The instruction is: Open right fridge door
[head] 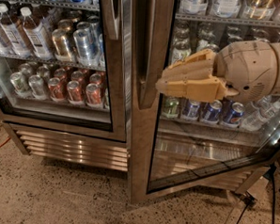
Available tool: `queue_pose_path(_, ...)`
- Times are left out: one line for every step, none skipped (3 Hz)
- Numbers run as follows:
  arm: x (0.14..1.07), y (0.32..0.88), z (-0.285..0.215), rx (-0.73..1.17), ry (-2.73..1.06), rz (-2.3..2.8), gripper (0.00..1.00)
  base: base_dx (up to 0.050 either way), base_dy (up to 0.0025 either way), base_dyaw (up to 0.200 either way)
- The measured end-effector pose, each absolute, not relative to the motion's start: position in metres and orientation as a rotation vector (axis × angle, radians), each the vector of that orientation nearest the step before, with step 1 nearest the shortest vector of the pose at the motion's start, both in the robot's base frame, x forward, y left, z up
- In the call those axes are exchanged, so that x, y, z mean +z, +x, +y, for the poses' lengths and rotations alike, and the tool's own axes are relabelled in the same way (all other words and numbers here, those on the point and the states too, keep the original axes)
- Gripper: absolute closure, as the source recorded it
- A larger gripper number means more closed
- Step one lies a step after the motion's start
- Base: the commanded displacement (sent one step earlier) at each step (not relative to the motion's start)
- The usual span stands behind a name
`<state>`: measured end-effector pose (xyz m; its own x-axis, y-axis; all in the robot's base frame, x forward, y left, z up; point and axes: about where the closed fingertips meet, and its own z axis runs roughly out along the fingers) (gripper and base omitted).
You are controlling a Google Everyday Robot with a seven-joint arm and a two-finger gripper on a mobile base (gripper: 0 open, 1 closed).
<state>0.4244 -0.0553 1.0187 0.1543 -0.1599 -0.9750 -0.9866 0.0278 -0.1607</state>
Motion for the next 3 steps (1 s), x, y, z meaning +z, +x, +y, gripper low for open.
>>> queue_pose_path(1.019, 0.424, -0.055, 0.983, -1.364, 1.222, 1.00, 0.000, -0.00009, -0.199)
queue_pose_path(1.019, 0.424, -0.055, 0.983, -1.364, 1.222, 1.00, 0.000, 0.00000, 0.000)
queue_pose_path(0.983, 0.426, -0.058, 1.014, -1.275, 1.289, 1.00, 0.000, 0.00000, 0.000)
